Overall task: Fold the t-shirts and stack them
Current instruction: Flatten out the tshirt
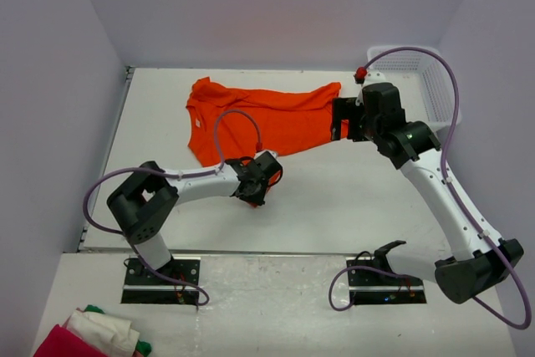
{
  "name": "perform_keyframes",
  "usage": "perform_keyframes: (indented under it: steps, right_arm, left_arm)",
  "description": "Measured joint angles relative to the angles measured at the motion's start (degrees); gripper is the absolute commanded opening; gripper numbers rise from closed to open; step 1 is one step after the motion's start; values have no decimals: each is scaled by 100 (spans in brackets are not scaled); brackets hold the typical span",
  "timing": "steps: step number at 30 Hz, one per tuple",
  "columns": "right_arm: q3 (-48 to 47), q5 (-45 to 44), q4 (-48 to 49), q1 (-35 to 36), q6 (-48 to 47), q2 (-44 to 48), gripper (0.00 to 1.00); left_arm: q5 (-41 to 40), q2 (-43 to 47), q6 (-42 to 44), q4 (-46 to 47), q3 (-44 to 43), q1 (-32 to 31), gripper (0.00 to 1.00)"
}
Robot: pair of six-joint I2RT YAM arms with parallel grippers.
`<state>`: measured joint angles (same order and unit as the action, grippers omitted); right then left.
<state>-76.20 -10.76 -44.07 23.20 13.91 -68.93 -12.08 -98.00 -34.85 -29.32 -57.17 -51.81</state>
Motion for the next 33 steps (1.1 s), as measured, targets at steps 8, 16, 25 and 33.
perform_keyframes:
  steps: [8,16,25,33]
  right_arm:
    - [0,15,0,-2,2,-2,98]
    - [0,114,0,-2,2,-2,98]
    - [0,142,0,-2,22,-2,98]
    - [0,140,0,-2,24,2,98]
  left_arm:
    - [35,81,-4,85,96,0,37]
    - [4,192,-50,-59,177,-7,44]
    - [-17,251,-68,-101,264,-76,41]
    - [-22,251,-68,-9,308,-87,18]
